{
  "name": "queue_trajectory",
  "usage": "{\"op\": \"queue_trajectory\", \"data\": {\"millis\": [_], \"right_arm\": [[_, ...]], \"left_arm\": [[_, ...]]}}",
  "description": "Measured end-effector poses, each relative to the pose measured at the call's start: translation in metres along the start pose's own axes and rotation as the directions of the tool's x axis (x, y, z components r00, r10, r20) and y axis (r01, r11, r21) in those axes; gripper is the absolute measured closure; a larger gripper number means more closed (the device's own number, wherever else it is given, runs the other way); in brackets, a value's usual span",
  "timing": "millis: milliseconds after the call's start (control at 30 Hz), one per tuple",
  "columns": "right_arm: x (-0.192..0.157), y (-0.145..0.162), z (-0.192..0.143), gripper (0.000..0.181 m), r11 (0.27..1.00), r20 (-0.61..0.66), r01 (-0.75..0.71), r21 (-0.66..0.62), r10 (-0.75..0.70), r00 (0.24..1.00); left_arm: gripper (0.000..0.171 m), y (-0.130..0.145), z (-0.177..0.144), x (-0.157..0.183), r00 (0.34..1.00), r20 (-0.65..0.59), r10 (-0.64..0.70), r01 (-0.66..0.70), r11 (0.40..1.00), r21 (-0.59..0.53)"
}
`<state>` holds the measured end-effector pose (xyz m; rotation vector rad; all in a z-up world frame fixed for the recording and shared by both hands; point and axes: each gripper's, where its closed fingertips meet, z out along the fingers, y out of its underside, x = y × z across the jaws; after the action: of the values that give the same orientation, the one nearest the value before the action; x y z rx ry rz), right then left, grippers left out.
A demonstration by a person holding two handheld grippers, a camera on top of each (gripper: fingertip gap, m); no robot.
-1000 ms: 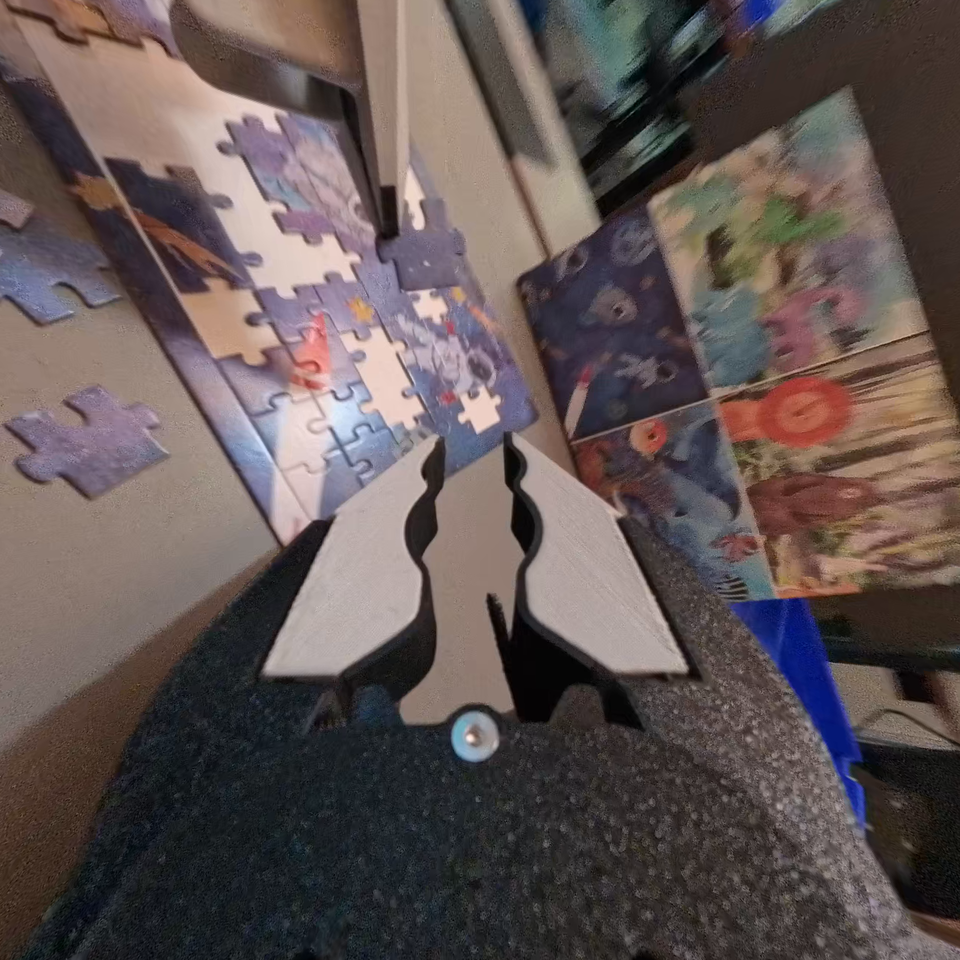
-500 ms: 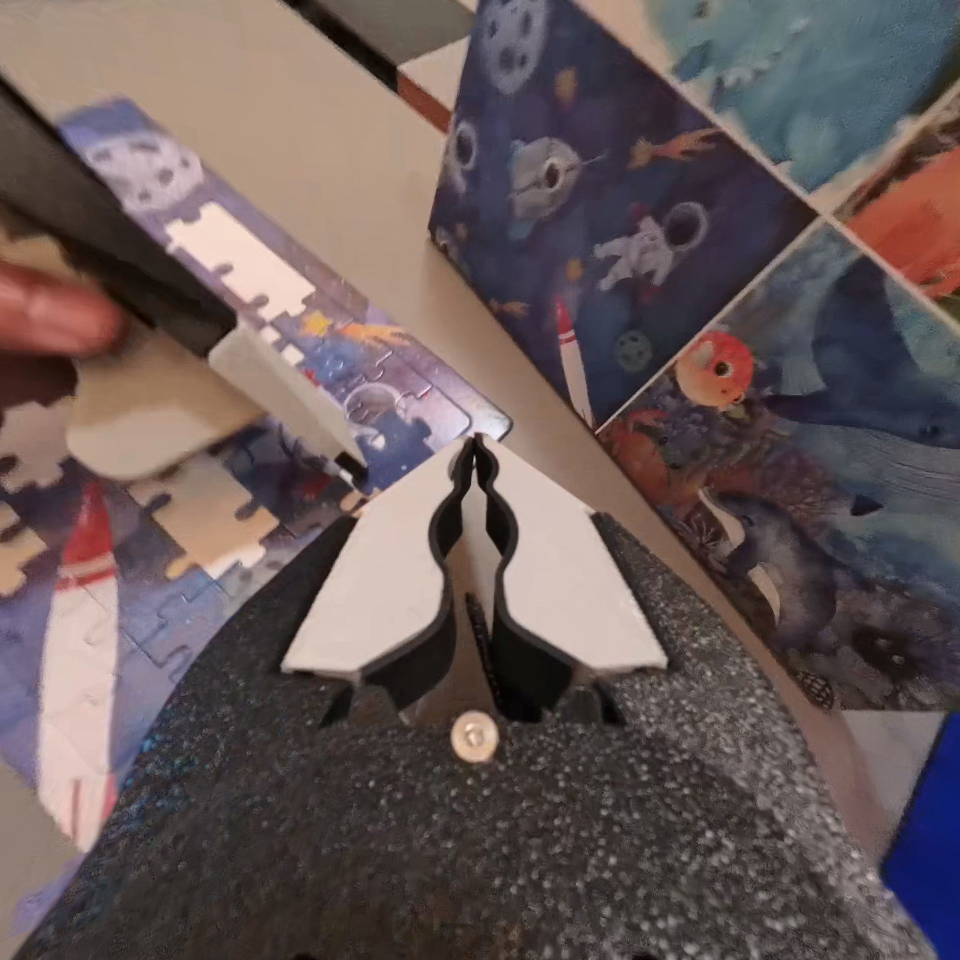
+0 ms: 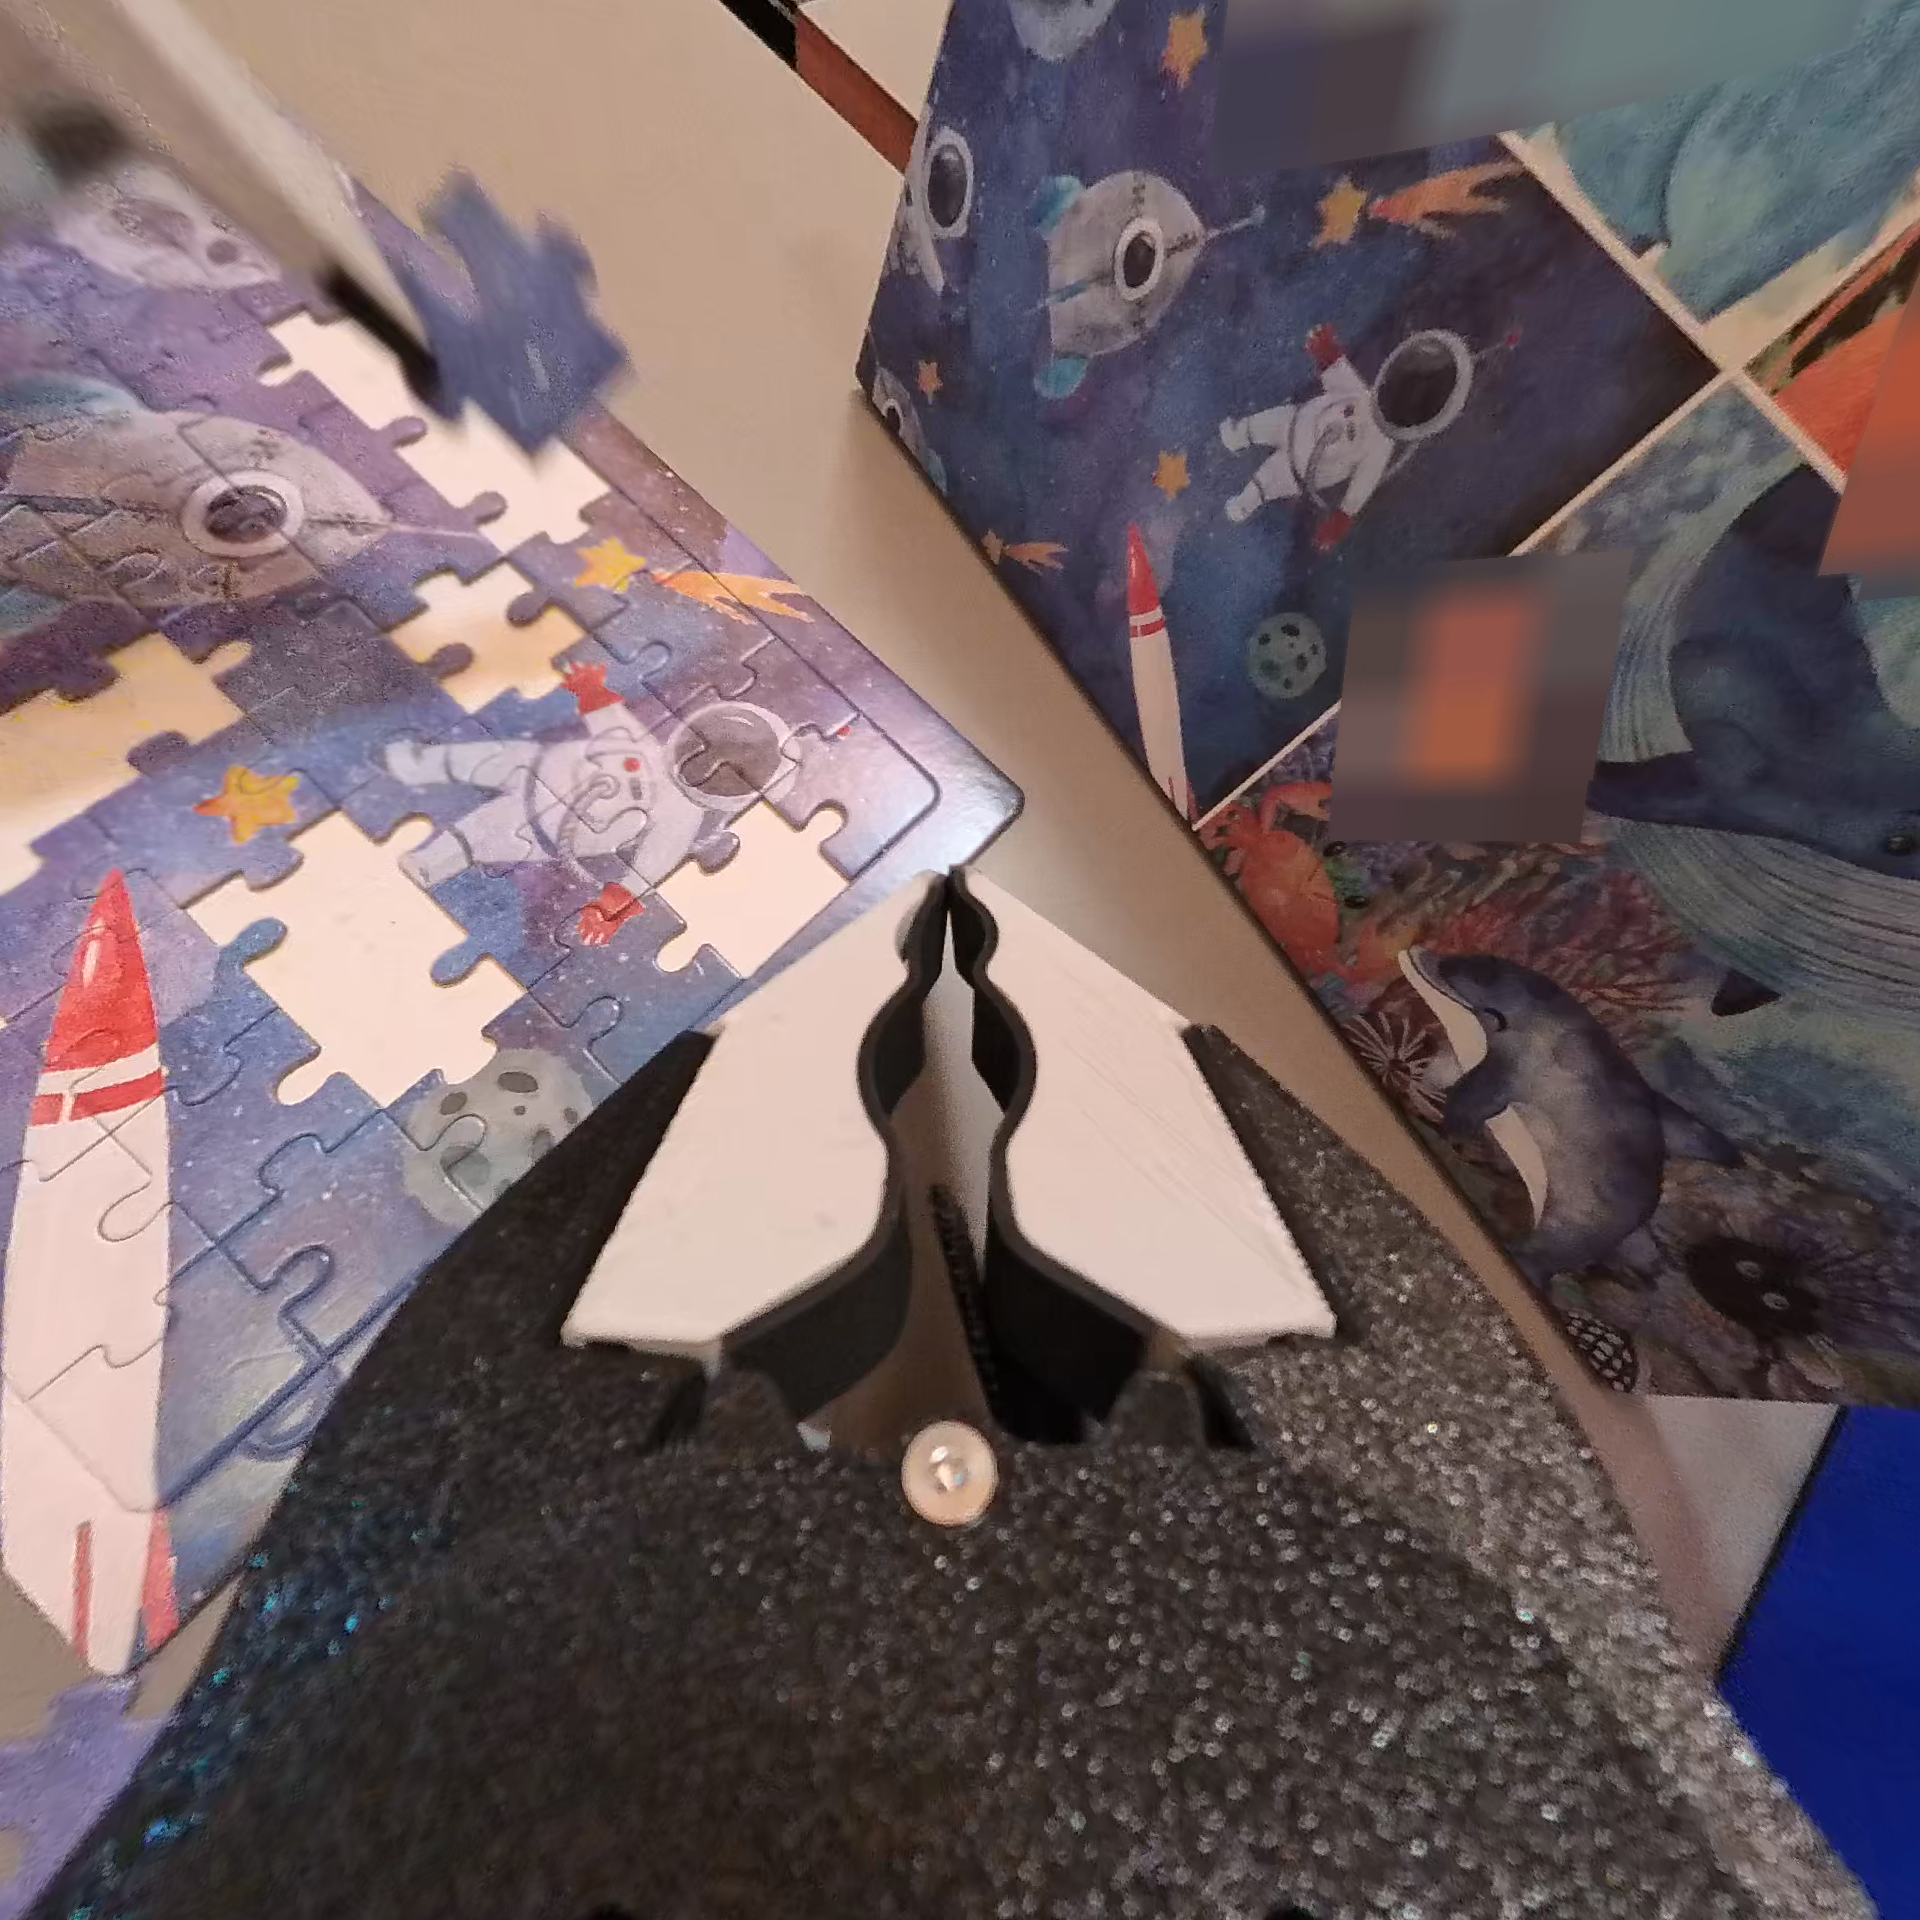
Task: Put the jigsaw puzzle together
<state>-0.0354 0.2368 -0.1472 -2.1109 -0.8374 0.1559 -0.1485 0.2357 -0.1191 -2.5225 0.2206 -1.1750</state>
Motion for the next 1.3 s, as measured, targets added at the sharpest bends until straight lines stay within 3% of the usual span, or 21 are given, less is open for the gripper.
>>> {"op": "queue_trajectory", "data": {"millis": [67, 167, 267, 333, 467, 600, 733, 900, 1133, 1200, 1233, 1300], "right_arm": [[-0.003, -0.004, -0.001, 0.181, 1.0, 0.001, 0.009, 0.006, -0.009, 1.0], [-0.008, -0.003, -0.001, 0.181, 0.999, 0.017, 0.03, -0.011, -0.029, 0.999], [0.0, 0.004, -0.003, 0.181, 0.999, -0.009, 0.031, -0.033, -0.031, 0.999], [0.003, 0.007, -0.004, 0.181, 0.999, 0.002, -0.003, -0.032, 0.003, 1.0], [0.003, 0.009, -0.002, 0.181, 0.999, 0.014, -0.02, -0.039, 0.021, 1.0], [-0.005, 0.012, 0.003, 0.181, 0.998, 0.019, 0.018, -0.062, -0.017, 1.0], [-0.013, 0.013, 0.007, 0.181, 0.995, 0.019, 0.057, -0.078, -0.056, 0.998], [-0.019, 0.014, 0.01, 0.181, 0.994, 0.029, 0.065, -0.086, -0.063, 0.998], [-0.014, 0.011, 0.005, 0.181, 0.994, -0.001, 0.079, -0.076, -0.079, 0.997], [-0.008, 0.007, 0.0, 0.181, 0.996, -0.018, 0.069, -0.051, -0.07, 0.997], [-0.005, 0.004, -0.002, 0.181, 0.998, -0.025, 0.058, -0.037, -0.059, 0.998], [0.0, 0.001, -0.008, 0.181, 0.999, -0.027, 0.035, -0.013, -0.036, 0.999]], "left_arm": [[0.17, -0.014, -0.027, -0.02, 1.0, -0.008, -0.021, 0.022, 0.998, 0.052], [0.17, -0.011, -0.047, -0.019, 0.983, -0.161, -0.083, 0.097, 0.992, 0.081], [0.17, 0.02, -0.063, -0.011, 0.975, -0.222, -0.027, 0.039, 0.998, 0.048], [0.17, 0.045, -0.083, -0.016, 0.983, -0.17, 0.07, -0.068, 0.997, 0.021], [0.17, 0.088, -0.151, -0.063, 0.978, 0.057, 0.202, -0.201, 0.979, -0.018], [0.17, 0.116, -0.228, -0.108, 0.975, 0.191, 0.111, -0.127, 0.989, 0.079], [0.17, 0.147, -0.276, -0.135, 0.977, 0.213, -0.007, -0.037, 0.979, 0.203], [0.17, 0.174, -0.283, -0.154, 0.983, 0.151, -0.105, 0.069, 0.971, 0.227], [0.17, 0.211, -0.252, -0.146, 0.994, 0.065, -0.087, 0.09, 0.995, -0.042], [0.159, 0.211, -0.249, -0.151, 0.991, 0.103, -0.085, 0.092, 0.994, -0.062], [0.144, 0.208, -0.25, -0.156, 0.985, 0.156, -0.067, 0.077, 0.995, -0.06], [0.137, 0.19, -0.259, -0.166, 0.946, 0.318, 0.053, -0.044, 0.998, -0.035]]}}
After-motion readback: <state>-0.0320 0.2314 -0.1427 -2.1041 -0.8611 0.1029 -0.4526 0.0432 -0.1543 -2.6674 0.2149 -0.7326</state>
